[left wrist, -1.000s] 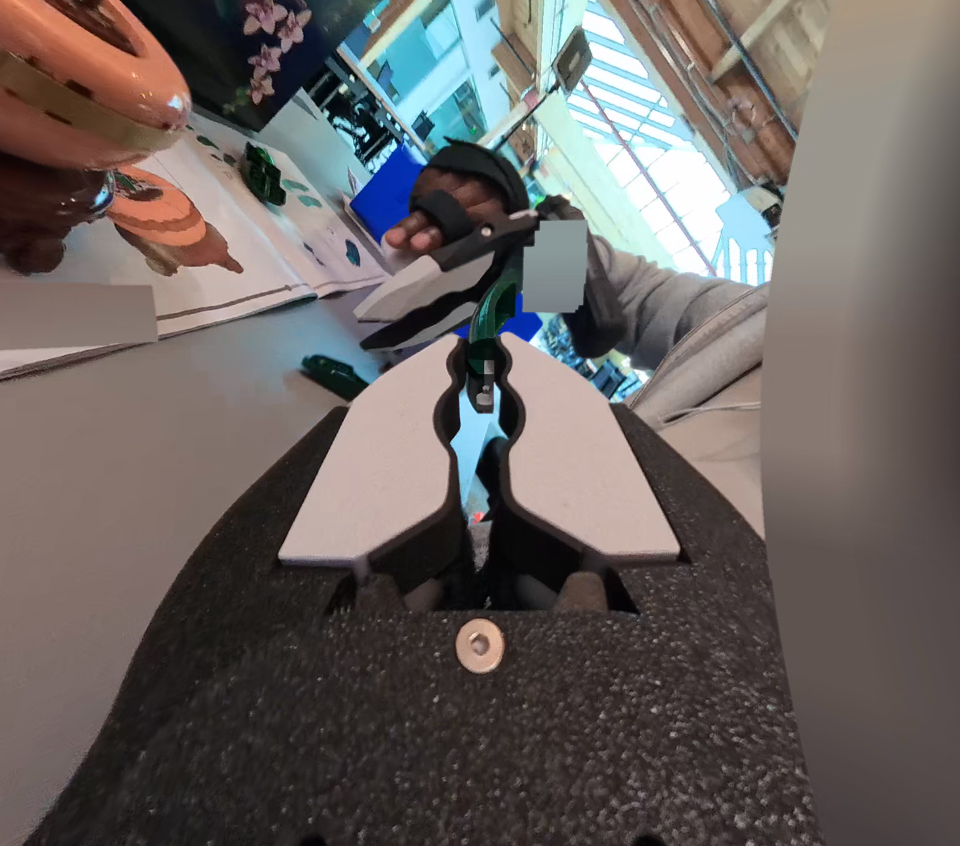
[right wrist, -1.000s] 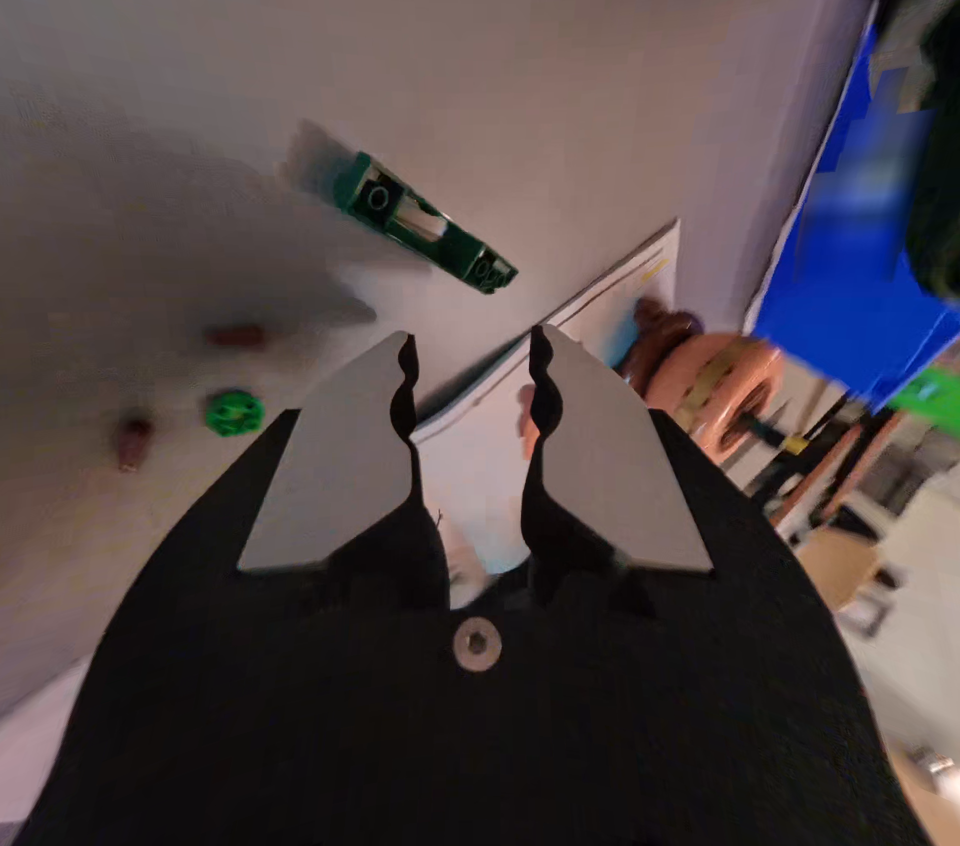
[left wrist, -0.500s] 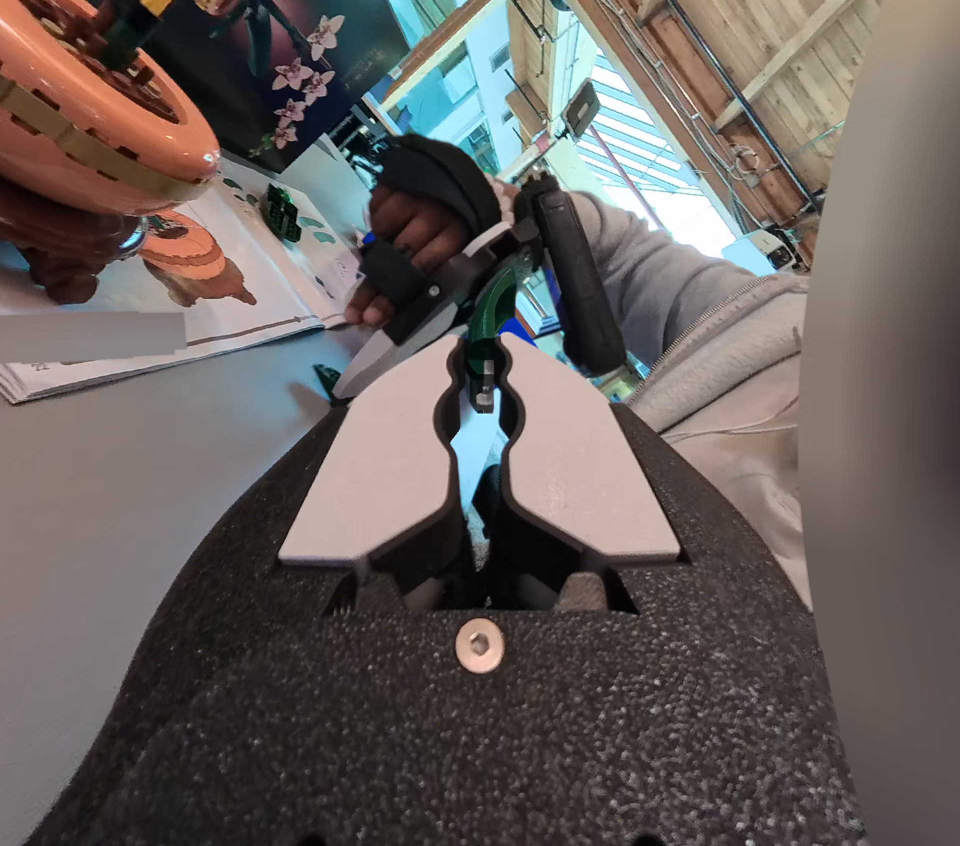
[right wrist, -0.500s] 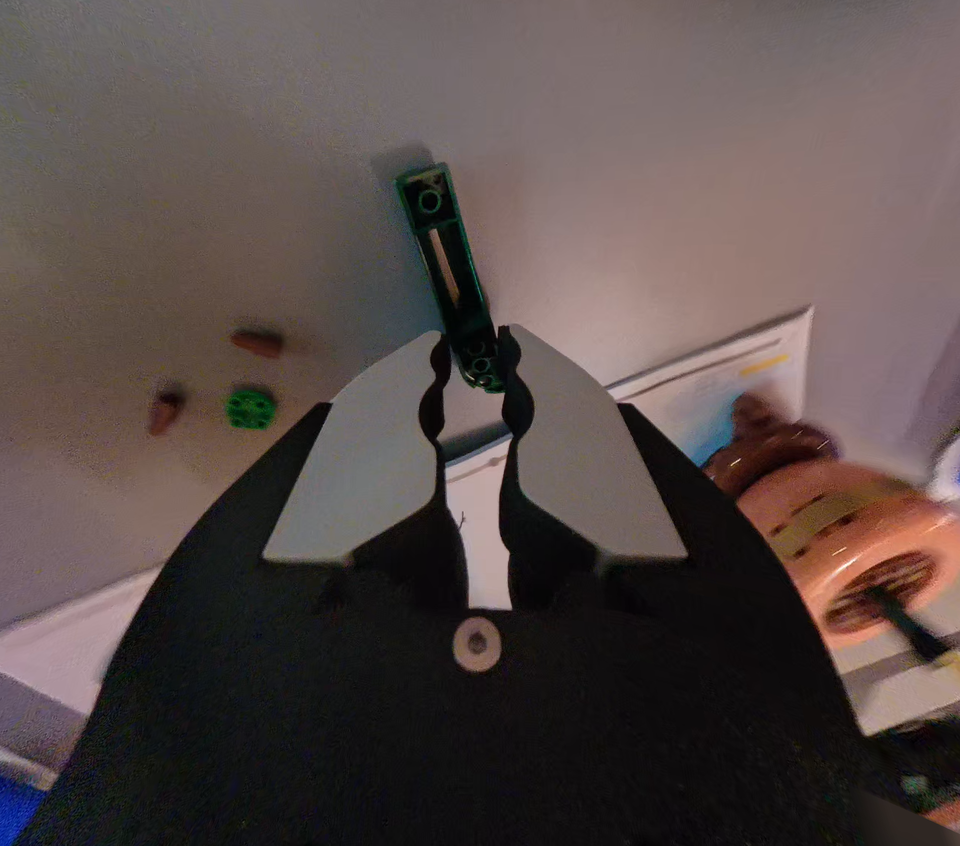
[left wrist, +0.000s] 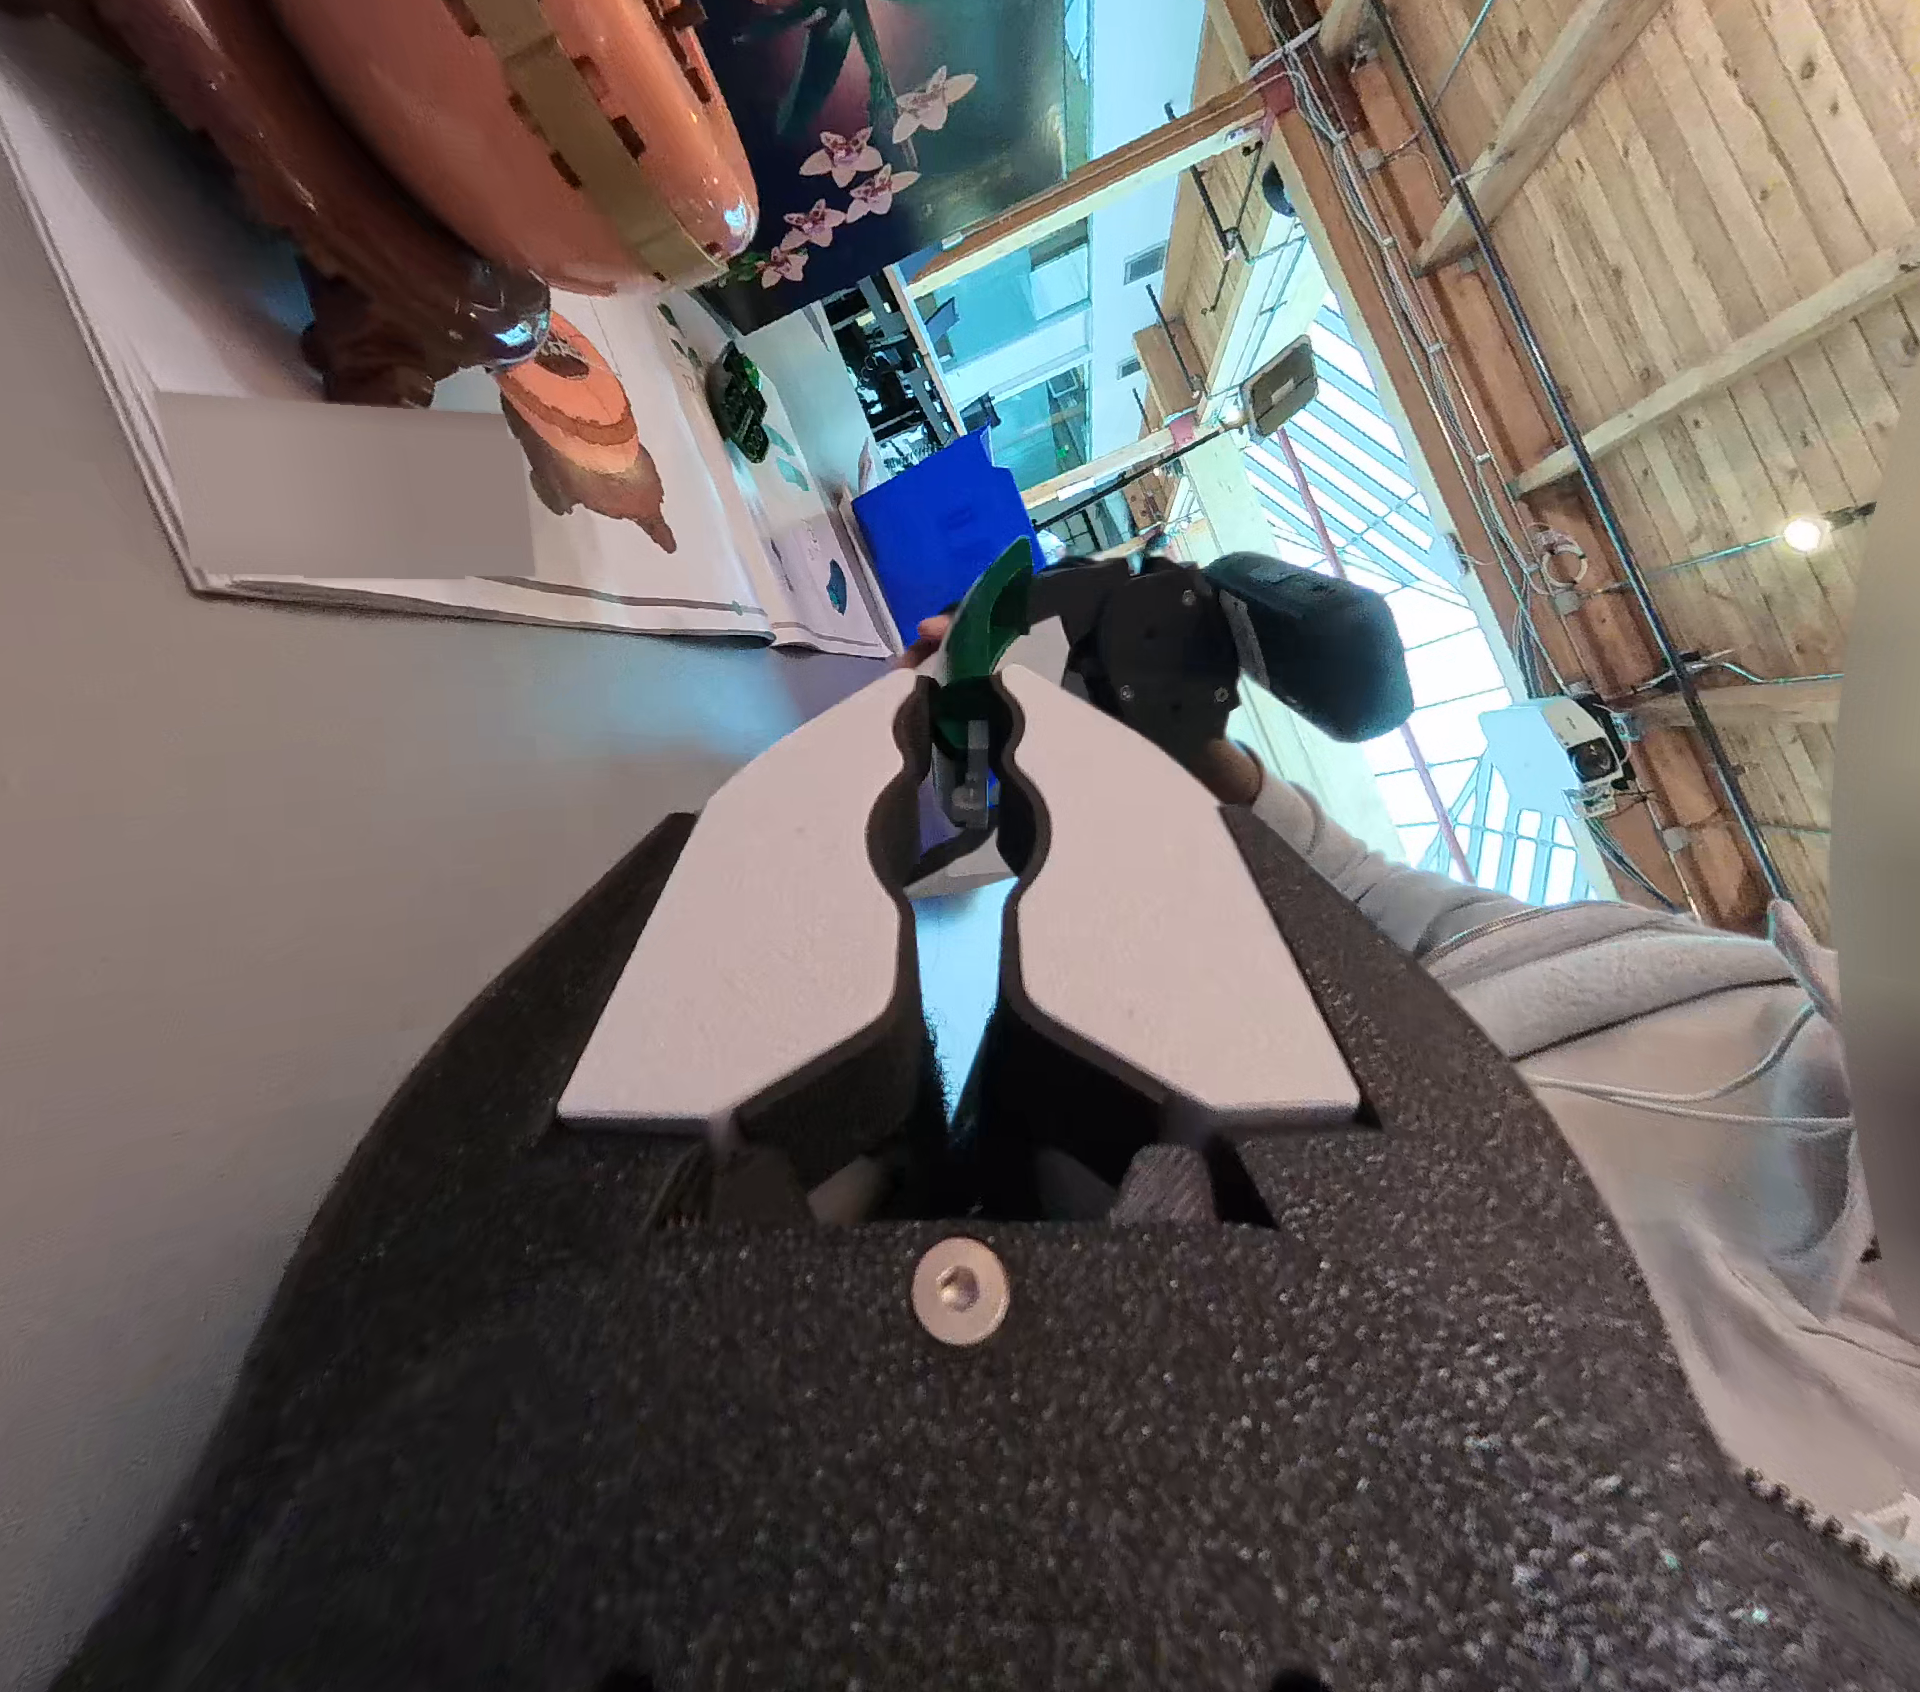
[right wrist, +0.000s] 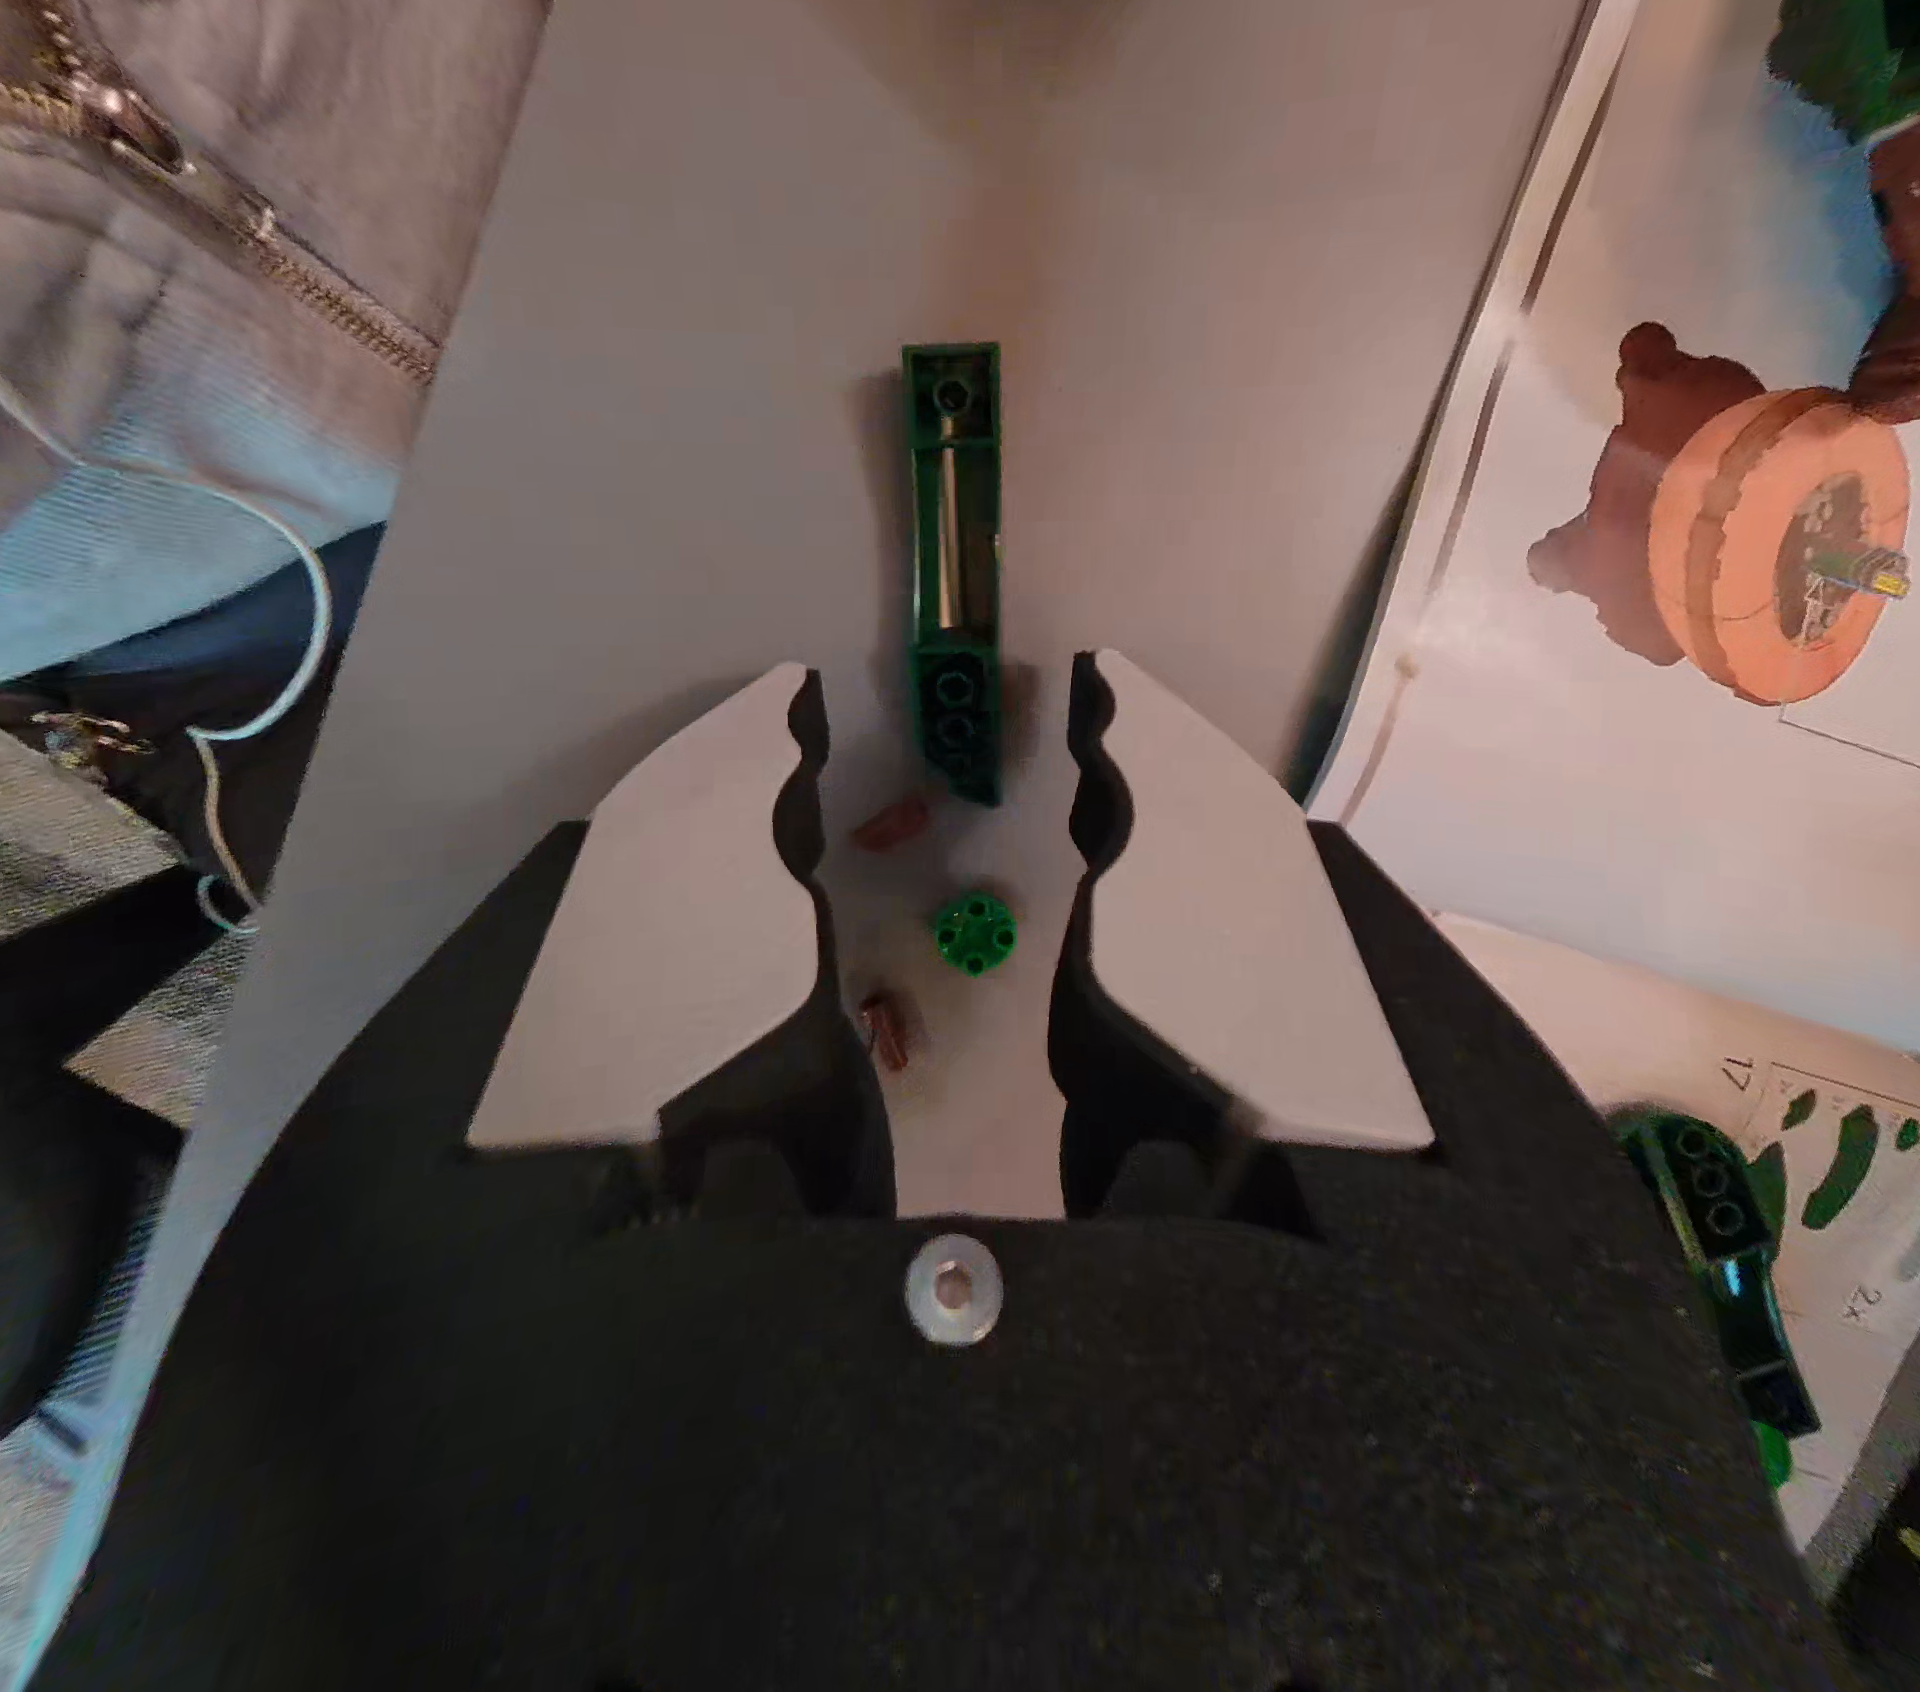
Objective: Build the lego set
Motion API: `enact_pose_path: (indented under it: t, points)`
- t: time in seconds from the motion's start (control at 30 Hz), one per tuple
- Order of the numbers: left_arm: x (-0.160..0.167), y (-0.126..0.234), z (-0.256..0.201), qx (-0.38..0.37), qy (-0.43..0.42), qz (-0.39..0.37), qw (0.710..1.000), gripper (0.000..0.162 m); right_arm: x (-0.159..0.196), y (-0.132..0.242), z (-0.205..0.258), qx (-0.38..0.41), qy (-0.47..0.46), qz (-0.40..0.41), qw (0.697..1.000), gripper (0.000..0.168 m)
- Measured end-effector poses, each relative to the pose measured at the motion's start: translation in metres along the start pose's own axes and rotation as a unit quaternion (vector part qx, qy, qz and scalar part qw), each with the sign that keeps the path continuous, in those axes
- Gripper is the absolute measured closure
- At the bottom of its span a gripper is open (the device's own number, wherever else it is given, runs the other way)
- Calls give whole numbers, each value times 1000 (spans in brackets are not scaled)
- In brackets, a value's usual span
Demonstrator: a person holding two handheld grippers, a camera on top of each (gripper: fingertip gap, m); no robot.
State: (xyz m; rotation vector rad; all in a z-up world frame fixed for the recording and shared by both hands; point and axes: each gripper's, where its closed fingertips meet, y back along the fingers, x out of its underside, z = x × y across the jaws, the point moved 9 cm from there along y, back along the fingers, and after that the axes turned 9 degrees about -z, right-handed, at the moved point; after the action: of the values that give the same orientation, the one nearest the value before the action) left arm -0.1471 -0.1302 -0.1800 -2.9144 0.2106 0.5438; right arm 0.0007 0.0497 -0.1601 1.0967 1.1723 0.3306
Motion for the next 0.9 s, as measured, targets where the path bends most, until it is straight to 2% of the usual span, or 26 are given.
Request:
enact_pose_path:
  t: [0.1, 0.17, 0.2, 0.3, 0.43, 0.53, 0.6, 0.8, 0.9]
  points:
    - [1, -2, 1, -10, 2, -9, 1000, 154, 3, -8, -4, 5, 3, -18, 1000, 125]
    - [2, -3, 3, -21, 9, -19, 1000, 154, 3, -12, -5, -8, -33, -50, 998, 137]
    - [2, -4, 4, -24, 17, -22, 999, 154, 4, -13, -4, -19, -39, -56, 998, 150]
    - [4, -7, 5, -22, 58, -22, 998, 154, 5, -8, 0, -20, -47, -61, 997, 152]
    - [9, -16, 9, -24, 92, 13, 995, 153, -11, 23, -3, -29, -98, -69, 992, 152]
    - [13, -22, 11, -34, 105, 39, 993, 154, -32, 51, -8, -6, -94, -48, 994, 152]
    - [15, -26, 11, -36, 123, 46, 991, 154, -46, 57, -9, -4, -93, -38, 995, 152]
    - [31, -43, 7, -26, 160, 92, 983, 154, -48, 33, -14, 3, -84, 57, 995, 152]
    - [36, -47, 8, -31, 161, 102, 981, 153, -51, 31, -9, 11, -67, 67, 995, 152]
